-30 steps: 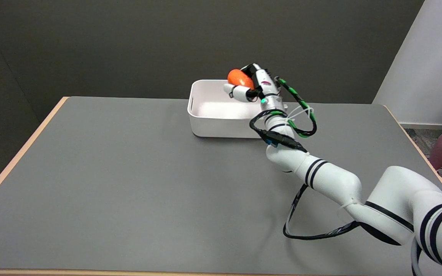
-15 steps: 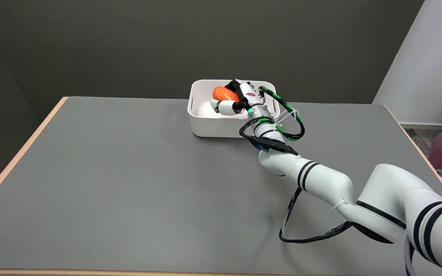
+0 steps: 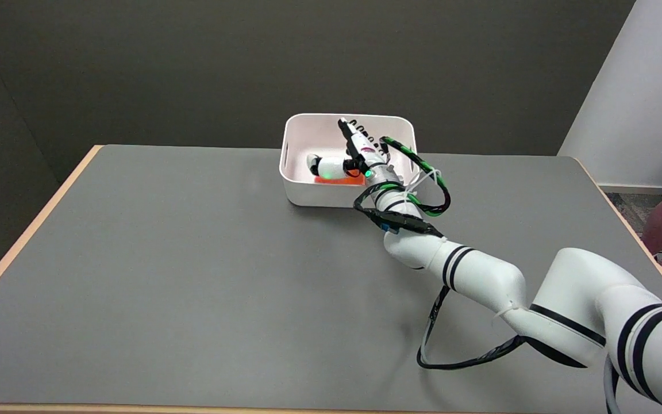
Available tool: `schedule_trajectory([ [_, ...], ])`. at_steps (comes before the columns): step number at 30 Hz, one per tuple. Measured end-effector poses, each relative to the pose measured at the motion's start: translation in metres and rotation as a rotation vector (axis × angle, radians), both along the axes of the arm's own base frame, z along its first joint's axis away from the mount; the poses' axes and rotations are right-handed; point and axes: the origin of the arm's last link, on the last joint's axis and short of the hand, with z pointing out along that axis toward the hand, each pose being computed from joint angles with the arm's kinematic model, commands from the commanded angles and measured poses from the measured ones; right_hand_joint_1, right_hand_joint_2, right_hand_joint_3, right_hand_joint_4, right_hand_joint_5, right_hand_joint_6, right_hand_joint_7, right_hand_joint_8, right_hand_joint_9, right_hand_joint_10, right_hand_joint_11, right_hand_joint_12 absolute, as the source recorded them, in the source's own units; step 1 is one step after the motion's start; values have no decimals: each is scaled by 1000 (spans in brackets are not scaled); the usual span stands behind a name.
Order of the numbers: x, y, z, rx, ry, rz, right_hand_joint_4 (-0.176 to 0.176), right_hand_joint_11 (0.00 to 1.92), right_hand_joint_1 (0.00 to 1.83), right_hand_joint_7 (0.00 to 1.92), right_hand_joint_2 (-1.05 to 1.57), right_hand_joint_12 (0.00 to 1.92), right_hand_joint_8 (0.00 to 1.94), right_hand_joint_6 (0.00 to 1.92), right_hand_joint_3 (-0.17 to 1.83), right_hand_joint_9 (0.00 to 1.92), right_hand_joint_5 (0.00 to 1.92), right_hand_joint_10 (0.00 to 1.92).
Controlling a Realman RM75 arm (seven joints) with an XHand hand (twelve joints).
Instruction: Place mango into white box.
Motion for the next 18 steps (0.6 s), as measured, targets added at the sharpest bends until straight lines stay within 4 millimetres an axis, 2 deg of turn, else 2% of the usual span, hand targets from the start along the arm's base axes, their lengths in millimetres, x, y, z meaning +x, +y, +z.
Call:
schedule_trajectory([
  [2, 0, 1, -1, -1, -2, 5, -23, -1, 564, -1, 581, 1021, 63, 144, 894, -1, -1, 236],
  [4, 1, 2, -1, -8, -4, 17, -14, 58, 741, 40, 534, 927, 41, 134, 944, 7, 47, 349],
  [10, 10, 11, 9, -55, -4, 93, -9, 85, 707, 67, 562, 960, 93, 130, 966, 14, 63, 461],
  [18, 56, 29, 42, -75, -43, 275, -4, 97, 674, 67, 551, 964, 108, 109, 959, 15, 62, 484],
])
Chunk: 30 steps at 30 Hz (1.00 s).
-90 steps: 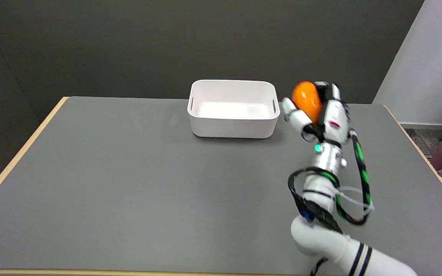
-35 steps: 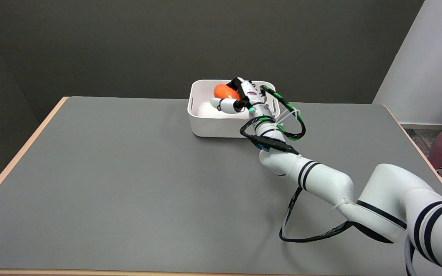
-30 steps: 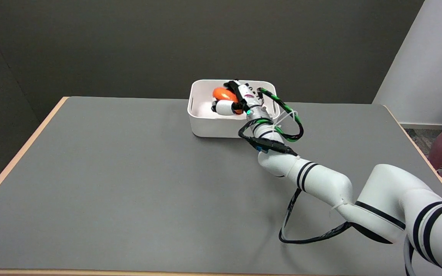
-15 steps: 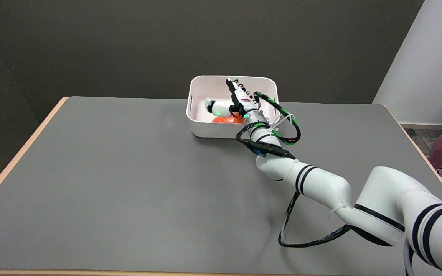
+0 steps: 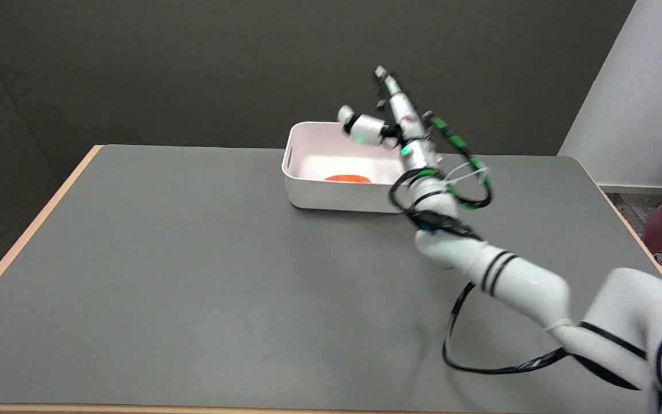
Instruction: Place mango into white box.
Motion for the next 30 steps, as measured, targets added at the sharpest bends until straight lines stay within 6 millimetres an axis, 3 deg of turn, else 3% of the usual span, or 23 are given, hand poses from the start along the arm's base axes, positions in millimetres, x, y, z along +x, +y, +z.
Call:
schedule_trajectory([
  [10, 85, 30, 43, 50, 16, 216, -9, 73, 653, 65, 577, 998, 176, 160, 960, 11, 57, 522],
  [12, 97, 40, 48, 57, 26, 245, -11, 6, 525, 52, 595, 1120, 218, 209, 915, 0, 38, 567],
  [17, 118, 64, 54, 52, 72, 297, -18, 32, 544, 81, 615, 1127, 257, 242, 956, 15, 68, 637],
  [23, 124, 99, 61, -27, 110, 324, -20, 17, 593, 83, 632, 1113, 262, 283, 972, 16, 69, 631],
  [30, 107, 142, 82, -207, 95, 318, -21, 46, 607, 154, 648, 1164, 328, 356, 983, 87, 104, 689],
])
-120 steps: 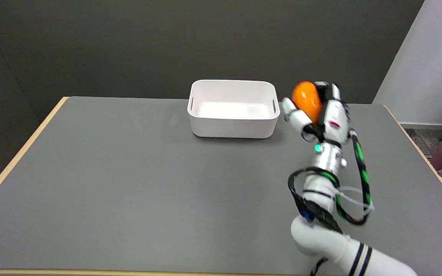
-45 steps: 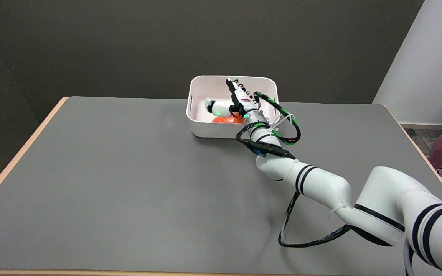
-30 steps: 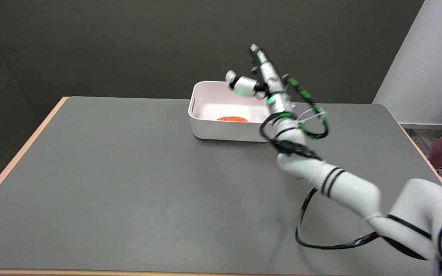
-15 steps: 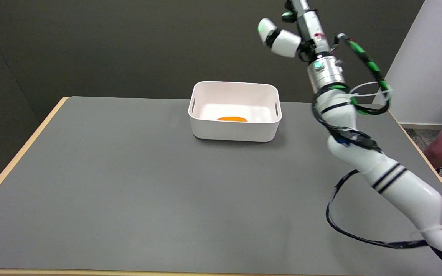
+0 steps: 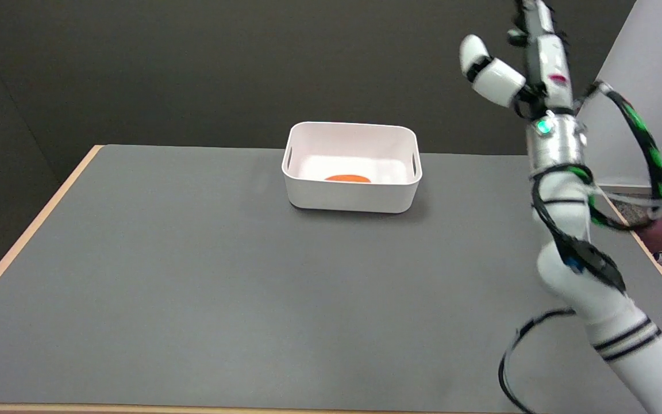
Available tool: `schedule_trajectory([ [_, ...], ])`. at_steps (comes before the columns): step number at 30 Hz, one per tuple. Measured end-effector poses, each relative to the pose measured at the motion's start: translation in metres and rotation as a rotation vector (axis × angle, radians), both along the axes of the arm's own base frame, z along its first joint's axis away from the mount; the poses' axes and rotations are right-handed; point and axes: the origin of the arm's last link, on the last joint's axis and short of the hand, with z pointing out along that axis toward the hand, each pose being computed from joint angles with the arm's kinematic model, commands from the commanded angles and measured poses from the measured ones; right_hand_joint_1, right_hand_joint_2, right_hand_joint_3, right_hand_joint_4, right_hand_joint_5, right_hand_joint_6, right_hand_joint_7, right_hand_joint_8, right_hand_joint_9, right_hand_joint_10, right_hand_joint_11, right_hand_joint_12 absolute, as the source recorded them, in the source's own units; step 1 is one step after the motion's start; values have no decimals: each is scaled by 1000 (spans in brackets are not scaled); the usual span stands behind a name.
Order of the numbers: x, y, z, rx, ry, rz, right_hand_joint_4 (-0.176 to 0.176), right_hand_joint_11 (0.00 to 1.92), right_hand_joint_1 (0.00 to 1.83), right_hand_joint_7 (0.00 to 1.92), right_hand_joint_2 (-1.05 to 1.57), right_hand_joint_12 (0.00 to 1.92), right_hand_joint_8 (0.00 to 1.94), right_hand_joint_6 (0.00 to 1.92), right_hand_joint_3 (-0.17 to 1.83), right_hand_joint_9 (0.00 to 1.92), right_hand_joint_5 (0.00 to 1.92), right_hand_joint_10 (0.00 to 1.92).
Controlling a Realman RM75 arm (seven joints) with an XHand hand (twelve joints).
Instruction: Place mango into white box.
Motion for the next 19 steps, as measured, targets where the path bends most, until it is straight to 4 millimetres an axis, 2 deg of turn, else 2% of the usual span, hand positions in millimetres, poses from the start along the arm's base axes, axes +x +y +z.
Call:
schedule_trajectory([
  [3, -14, 17, 5, -67, -27, -18, -18, 81, 617, 225, 656, 1203, 359, 400, 985, 152, 151, 722],
  [8, -41, 36, 5, -127, -73, -60, -16, 88, 621, 239, 656, 1215, 372, 410, 984, 162, 164, 727],
  [13, -63, 46, -1, -141, -96, -97, -17, 97, 622, 240, 656, 1230, 374, 413, 984, 162, 167, 728],
  [19, -76, 49, -13, -124, -97, -120, -17, 103, 625, 243, 654, 1241, 378, 415, 983, 163, 169, 731],
])
